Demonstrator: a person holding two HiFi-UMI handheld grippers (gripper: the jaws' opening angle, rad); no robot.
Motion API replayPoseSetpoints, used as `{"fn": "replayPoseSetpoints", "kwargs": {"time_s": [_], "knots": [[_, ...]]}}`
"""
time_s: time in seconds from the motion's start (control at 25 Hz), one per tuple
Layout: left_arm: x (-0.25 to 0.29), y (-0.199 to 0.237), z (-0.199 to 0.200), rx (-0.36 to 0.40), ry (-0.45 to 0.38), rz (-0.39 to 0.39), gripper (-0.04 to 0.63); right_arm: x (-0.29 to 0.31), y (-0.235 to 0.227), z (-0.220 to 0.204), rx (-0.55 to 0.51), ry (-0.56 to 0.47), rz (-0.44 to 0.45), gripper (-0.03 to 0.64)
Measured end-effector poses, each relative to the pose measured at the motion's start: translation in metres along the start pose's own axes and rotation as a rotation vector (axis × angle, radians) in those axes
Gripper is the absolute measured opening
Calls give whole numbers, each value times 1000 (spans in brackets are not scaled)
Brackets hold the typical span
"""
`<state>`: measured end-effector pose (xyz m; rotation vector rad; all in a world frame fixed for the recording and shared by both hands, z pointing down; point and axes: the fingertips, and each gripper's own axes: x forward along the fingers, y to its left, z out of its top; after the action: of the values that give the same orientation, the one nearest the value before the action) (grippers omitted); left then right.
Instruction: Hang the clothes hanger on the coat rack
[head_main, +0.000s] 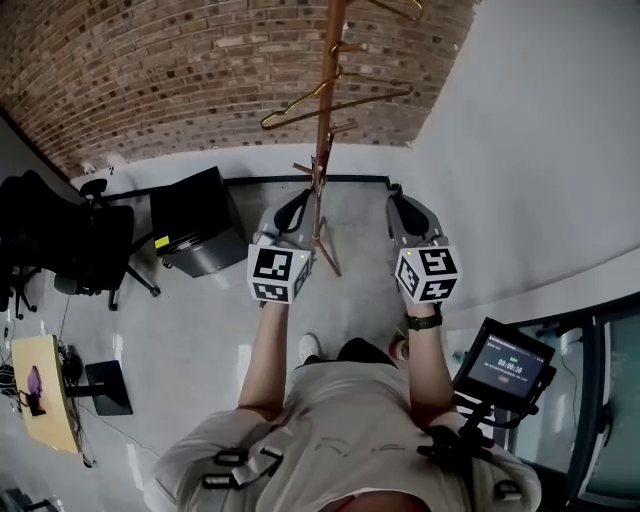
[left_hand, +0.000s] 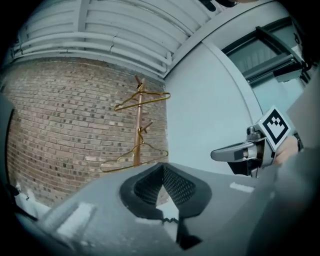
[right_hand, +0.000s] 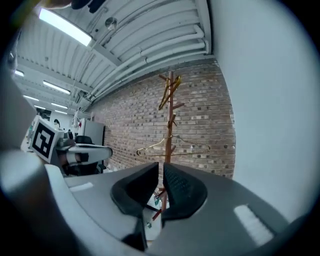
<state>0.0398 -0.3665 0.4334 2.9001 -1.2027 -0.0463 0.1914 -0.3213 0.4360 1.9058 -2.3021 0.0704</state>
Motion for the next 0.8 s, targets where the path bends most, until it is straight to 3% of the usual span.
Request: {"fn": "replayPoseSetpoints", "kwargs": {"time_s": [0.08, 0.2, 0.32, 0.44, 0.64, 0.8], "knots": [[-6, -25, 8, 26, -21, -18, 0, -16, 1, 6, 17, -53, 7, 6], [-27, -64, 24, 84, -46, -34, 0, -53, 2, 12, 45, -99, 0, 6], [-56, -100, 37, 65, -58, -19, 0, -102, 18, 18, 107, -127, 32, 6], [-97, -156, 47, 45, -78, -9, 0, -172, 33, 24, 71, -179, 20, 6], [-162, -259, 34, 30, -48, 27, 0, -251, 19, -30, 75, -51, 4, 6], [-213, -305, 55, 13, -75, -12, 0, -319, 46, -5, 49, -81, 44, 6]]}}
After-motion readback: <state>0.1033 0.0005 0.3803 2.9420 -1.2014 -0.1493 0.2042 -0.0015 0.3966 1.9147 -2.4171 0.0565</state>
